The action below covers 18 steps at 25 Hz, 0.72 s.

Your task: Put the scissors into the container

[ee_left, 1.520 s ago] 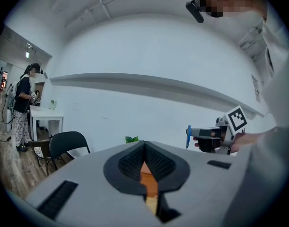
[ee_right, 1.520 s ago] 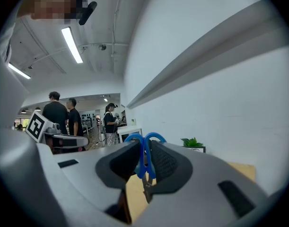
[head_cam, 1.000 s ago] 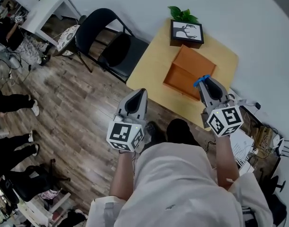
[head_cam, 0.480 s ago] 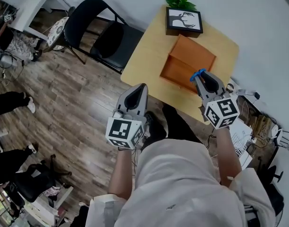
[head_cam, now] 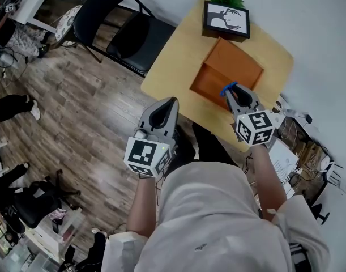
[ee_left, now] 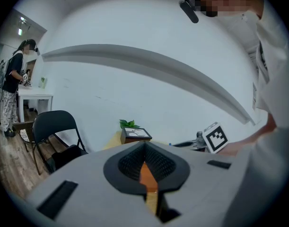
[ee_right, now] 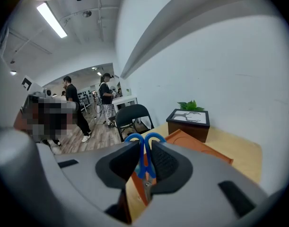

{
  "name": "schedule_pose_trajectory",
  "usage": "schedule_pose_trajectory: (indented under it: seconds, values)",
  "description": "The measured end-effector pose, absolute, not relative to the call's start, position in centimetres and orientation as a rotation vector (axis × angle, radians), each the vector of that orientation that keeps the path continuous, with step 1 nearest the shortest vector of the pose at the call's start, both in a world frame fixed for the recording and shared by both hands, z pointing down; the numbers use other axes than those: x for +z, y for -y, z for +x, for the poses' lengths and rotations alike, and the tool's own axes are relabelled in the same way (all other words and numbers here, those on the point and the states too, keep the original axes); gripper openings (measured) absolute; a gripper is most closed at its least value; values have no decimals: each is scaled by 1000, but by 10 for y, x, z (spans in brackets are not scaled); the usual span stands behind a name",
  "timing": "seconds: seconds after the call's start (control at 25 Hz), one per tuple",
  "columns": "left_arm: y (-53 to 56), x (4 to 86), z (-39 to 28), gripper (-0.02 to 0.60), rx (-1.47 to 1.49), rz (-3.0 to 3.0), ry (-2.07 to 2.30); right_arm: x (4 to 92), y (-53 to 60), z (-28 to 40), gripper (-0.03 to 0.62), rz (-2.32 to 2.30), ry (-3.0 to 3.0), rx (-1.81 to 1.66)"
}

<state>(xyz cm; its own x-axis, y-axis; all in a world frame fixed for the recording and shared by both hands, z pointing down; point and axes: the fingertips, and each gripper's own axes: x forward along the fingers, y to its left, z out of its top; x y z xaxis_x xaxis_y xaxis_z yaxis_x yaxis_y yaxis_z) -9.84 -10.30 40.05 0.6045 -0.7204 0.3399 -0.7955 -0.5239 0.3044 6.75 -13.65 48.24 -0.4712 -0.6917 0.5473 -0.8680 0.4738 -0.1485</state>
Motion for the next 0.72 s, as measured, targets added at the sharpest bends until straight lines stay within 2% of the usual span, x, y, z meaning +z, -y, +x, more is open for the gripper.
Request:
schedule_pose_trajectory:
  seconds: [0.72]
  values:
    - [119, 445, -81, 6, 284, 2235, 1293, 591, 151, 52, 75, 979, 2239, 628]
